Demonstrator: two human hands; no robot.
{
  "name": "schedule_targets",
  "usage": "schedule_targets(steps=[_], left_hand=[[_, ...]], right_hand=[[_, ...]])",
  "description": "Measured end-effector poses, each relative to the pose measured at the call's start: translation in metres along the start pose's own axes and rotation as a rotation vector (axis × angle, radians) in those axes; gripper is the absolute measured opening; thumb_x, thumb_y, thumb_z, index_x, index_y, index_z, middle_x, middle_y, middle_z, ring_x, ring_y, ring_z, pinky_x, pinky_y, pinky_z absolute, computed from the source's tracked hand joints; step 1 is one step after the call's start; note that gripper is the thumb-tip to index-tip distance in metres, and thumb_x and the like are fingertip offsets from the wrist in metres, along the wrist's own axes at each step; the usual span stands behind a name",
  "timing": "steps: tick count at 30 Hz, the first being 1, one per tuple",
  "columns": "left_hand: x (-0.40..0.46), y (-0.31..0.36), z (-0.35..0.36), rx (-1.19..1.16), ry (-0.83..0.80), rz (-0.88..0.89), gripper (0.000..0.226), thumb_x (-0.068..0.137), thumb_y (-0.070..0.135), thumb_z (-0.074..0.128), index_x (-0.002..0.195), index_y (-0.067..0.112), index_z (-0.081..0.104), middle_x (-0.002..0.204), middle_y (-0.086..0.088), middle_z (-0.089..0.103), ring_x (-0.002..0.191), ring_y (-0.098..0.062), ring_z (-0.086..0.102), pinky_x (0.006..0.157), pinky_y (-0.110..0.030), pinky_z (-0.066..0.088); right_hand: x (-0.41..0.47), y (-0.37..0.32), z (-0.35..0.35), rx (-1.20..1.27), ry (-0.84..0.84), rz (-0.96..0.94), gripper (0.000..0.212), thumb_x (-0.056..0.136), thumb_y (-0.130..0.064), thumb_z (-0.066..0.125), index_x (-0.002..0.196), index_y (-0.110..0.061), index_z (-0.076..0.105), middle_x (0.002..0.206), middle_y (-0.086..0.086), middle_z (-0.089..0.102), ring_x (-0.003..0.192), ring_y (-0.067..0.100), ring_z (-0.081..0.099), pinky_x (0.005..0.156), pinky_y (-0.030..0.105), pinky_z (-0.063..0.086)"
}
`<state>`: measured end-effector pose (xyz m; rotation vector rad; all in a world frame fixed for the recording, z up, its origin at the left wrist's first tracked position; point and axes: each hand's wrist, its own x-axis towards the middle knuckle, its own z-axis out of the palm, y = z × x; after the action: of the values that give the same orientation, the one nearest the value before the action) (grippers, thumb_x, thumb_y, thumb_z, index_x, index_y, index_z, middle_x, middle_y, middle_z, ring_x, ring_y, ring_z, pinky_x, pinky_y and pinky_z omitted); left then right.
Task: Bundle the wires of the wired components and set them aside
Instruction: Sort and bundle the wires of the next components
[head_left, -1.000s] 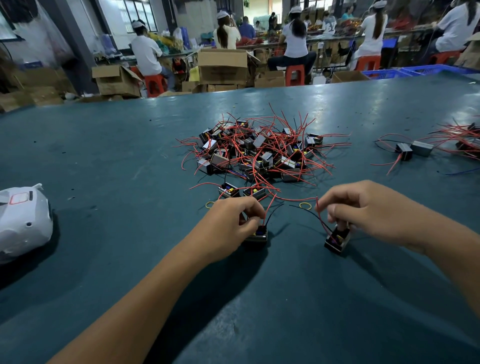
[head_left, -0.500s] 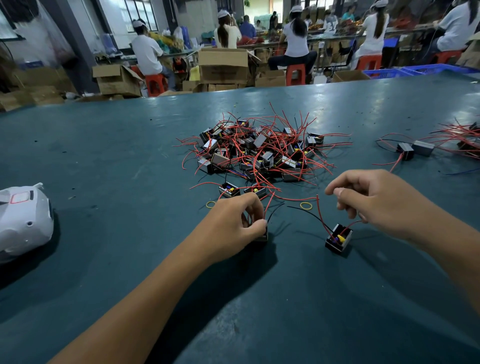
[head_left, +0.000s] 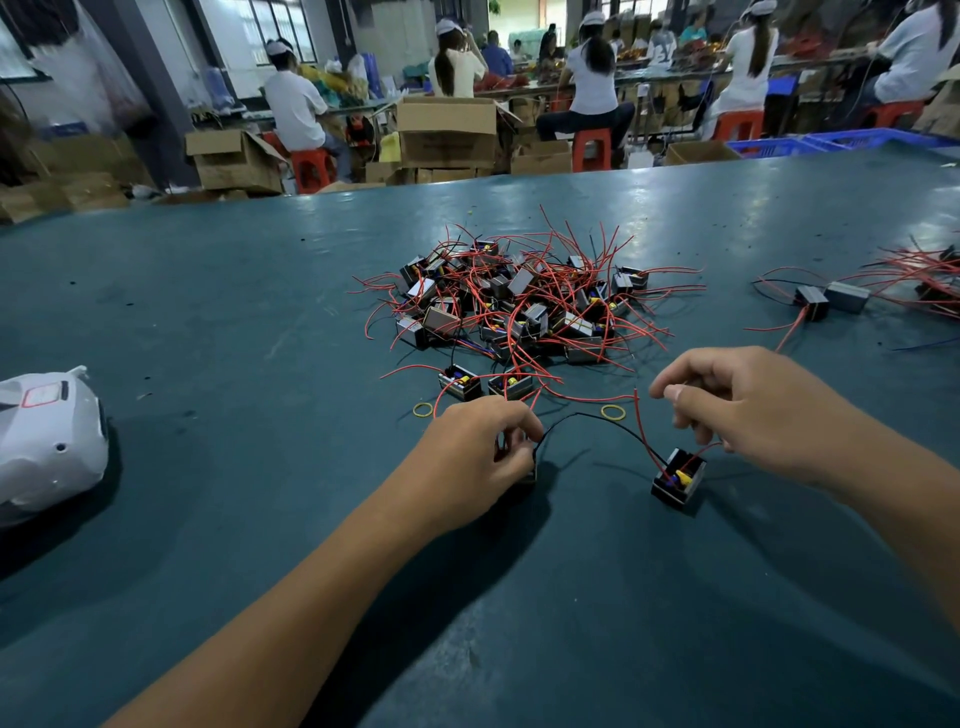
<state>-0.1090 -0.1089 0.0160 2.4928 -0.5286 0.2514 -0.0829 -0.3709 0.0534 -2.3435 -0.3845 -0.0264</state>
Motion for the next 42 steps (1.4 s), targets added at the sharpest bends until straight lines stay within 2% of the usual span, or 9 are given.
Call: schedule_targets(steps=[7, 11, 17, 22, 28, 30, 32, 34, 42], left_hand=[[0.0, 0.0, -0.005, -0.059, -0.088, -0.012, 0.008, 0.087, 0.027, 0.072, 0.09, 0.03, 0.065, 0.088, 0.011, 0.062, 0.078, -0.006, 0.054, 0.07, -0.026, 0.044], [0.0, -0.001, -0.008, -0.1, -0.143, -0.009, 0.011, 0.085, 0.025, 0.076, 0.087, 0.027, 0.065, 0.087, 0.013, 0.061, 0.069, -0.002, 0.05, 0.064, -0.02, 0.038], [-0.002, -0.004, -0.022, -0.075, -0.26, 0.033, 0.04, 0.078, 0.027, 0.084, 0.106, 0.035, 0.057, 0.107, 0.016, 0.054, 0.089, -0.006, 0.053, 0.079, -0.016, 0.044], [-0.002, -0.008, -0.024, 0.162, -0.256, 0.0, 0.048, 0.08, 0.043, 0.079, 0.116, 0.034, 0.049, 0.106, 0.029, 0.045, 0.099, 0.004, 0.034, 0.09, -0.02, 0.026], [-0.001, -0.003, -0.023, 0.179, -0.23, 0.074, 0.028, 0.086, 0.043, 0.074, 0.107, 0.029, 0.063, 0.102, 0.018, 0.06, 0.097, -0.005, 0.054, 0.093, -0.032, 0.039], [-0.004, 0.004, -0.023, 0.054, -0.1, 0.131, 0.027, 0.083, 0.037, 0.079, 0.102, 0.024, 0.066, 0.094, 0.015, 0.061, 0.085, -0.005, 0.056, 0.081, -0.029, 0.047], [-0.006, 0.013, -0.024, 0.026, 0.045, 0.238, 0.024, 0.081, 0.032, 0.079, 0.098, 0.02, 0.067, 0.088, 0.014, 0.059, 0.076, -0.002, 0.052, 0.07, -0.017, 0.043], [-0.008, 0.02, -0.025, 0.037, 0.151, 0.332, 0.025, 0.078, 0.026, 0.081, 0.097, 0.016, 0.067, 0.086, 0.012, 0.056, 0.07, -0.007, 0.05, 0.065, -0.014, 0.038], [-0.012, 0.028, -0.028, -0.012, 0.173, 0.456, 0.027, 0.077, 0.015, 0.082, 0.099, 0.008, 0.068, 0.091, 0.001, 0.056, 0.067, -0.02, 0.053, 0.059, -0.032, 0.049]], right_hand=[[-0.002, 0.002, -0.007, -0.096, -0.19, -0.006, 0.02, 0.092, -0.013, 0.061, 0.089, -0.031, 0.068, 0.079, -0.001, 0.072, 0.07, 0.012, 0.066, 0.065, 0.027, 0.05], [-0.004, 0.0, -0.011, -0.124, -0.241, -0.104, 0.019, 0.088, -0.012, 0.068, 0.091, -0.032, 0.067, 0.085, -0.014, 0.069, 0.075, 0.003, 0.063, 0.068, 0.015, 0.046], [-0.009, 0.004, -0.016, -0.411, -0.471, -0.127, 0.051, 0.074, -0.052, 0.077, 0.118, -0.045, 0.052, 0.115, -0.031, 0.05, 0.112, -0.013, 0.045, 0.094, 0.011, 0.036], [-0.007, 0.002, -0.009, -0.506, -0.385, -0.1, 0.033, 0.081, -0.049, 0.073, 0.105, -0.035, 0.057, 0.102, -0.02, 0.057, 0.097, -0.001, 0.055, 0.089, 0.02, 0.043], [-0.002, 0.007, -0.002, -0.547, -0.186, -0.029, 0.053, 0.078, -0.056, 0.072, 0.118, -0.027, 0.053, 0.112, -0.01, 0.056, 0.106, 0.011, 0.055, 0.097, 0.031, 0.043], [-0.003, 0.003, -0.005, -0.405, -0.029, -0.098, 0.054, 0.076, -0.052, 0.074, 0.119, -0.025, 0.054, 0.107, -0.009, 0.058, 0.098, 0.008, 0.056, 0.091, 0.024, 0.043], [-0.007, -0.006, -0.007, -0.214, 0.218, -0.275, 0.038, 0.083, -0.045, 0.073, 0.111, -0.023, 0.06, 0.089, -0.011, 0.061, 0.079, 0.003, 0.056, 0.074, 0.012, 0.04], [-0.015, -0.02, -0.003, -0.014, 0.388, -0.416, 0.019, 0.088, -0.04, 0.066, 0.098, -0.024, 0.064, 0.07, -0.008, 0.06, 0.06, 0.009, 0.053, 0.058, 0.014, 0.039], [-0.031, -0.042, 0.031, 0.337, 0.122, -0.241, 0.024, 0.083, -0.045, 0.069, 0.095, -0.026, 0.066, 0.058, -0.001, 0.06, 0.045, 0.013, 0.049, 0.046, 0.021, 0.041]])
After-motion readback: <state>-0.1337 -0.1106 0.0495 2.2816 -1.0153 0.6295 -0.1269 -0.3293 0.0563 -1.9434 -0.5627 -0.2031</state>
